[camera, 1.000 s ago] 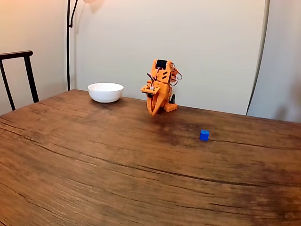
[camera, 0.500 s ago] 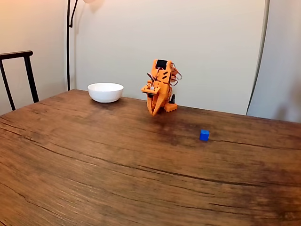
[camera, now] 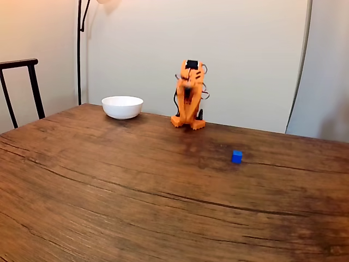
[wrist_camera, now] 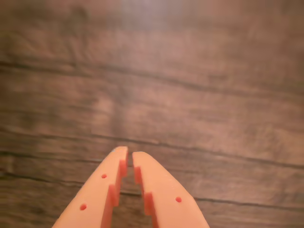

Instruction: Grasp the cube and drop it in the bowl

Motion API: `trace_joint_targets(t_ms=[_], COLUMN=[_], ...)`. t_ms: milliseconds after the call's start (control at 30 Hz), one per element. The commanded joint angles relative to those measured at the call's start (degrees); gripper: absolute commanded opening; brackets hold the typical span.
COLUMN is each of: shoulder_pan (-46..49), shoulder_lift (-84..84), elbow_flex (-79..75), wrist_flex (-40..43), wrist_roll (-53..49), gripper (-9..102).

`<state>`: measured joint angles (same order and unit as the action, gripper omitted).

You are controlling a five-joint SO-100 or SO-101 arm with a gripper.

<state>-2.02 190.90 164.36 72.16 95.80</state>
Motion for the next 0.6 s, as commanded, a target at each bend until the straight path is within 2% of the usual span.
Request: trace_joint_targets(t_ms=[0,267,567], shoulder_pan=[-2.46,-9.40,-17.49], shoulder_lift=[-0.44,-1.14,-1.32], elbow_flex=[-5.54,-13.80,-13.62], wrist_flex=[-0.88,-1.49,-9.05], wrist_roll=[0.00,-2.02,-5.10], gripper=[0,0,0])
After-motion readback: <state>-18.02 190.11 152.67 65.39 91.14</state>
